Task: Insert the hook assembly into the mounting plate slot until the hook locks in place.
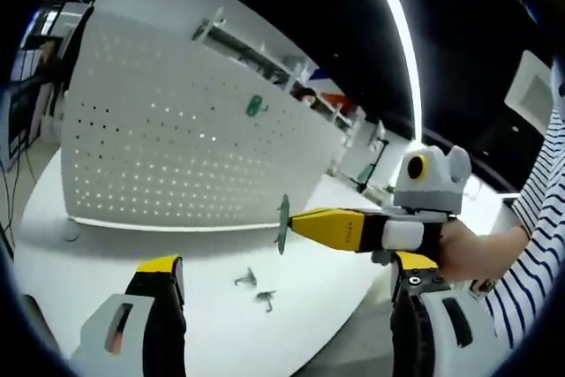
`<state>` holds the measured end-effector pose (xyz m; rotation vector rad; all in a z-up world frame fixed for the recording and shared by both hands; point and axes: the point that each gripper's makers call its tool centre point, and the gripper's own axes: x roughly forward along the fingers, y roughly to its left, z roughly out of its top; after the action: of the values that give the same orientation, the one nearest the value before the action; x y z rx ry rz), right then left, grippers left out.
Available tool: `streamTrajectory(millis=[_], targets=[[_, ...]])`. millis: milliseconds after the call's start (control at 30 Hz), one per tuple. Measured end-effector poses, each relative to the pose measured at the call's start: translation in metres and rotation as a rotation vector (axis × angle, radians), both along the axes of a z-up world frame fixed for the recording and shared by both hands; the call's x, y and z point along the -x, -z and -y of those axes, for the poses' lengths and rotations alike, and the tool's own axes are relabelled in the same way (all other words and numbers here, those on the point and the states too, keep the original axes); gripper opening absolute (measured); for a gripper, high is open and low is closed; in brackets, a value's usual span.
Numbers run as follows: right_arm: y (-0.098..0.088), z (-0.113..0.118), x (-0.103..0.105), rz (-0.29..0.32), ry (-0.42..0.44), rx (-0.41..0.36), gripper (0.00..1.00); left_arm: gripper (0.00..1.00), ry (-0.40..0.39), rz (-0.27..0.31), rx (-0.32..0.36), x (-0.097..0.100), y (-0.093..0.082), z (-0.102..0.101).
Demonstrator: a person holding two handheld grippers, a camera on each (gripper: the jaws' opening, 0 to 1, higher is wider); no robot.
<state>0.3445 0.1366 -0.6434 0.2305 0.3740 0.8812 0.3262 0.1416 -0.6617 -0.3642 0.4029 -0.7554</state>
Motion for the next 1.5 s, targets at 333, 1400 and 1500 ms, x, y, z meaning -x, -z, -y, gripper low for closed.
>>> streamTrajectory(millis=[333, 1400, 1500], targets=[[-0.006, 0.006, -0.016, 0.142, 0.089, 0.087, 0.00, 1.00, -0.021, -0.007, -0.042, -0.003, 0.002, -0.004], [-0.035, 0.096, -0.125, 0.389, 0.574, 0.169, 0.00, 1.00, -0.059, -0.049, -0.120, -0.006, 0.020, -0.019], [-0.037, 0.107, -0.135, 0.385, 0.600, 0.162, 0.00, 1.00, -0.065, -0.060, -0.119, -0.008, 0.023, -0.021]])
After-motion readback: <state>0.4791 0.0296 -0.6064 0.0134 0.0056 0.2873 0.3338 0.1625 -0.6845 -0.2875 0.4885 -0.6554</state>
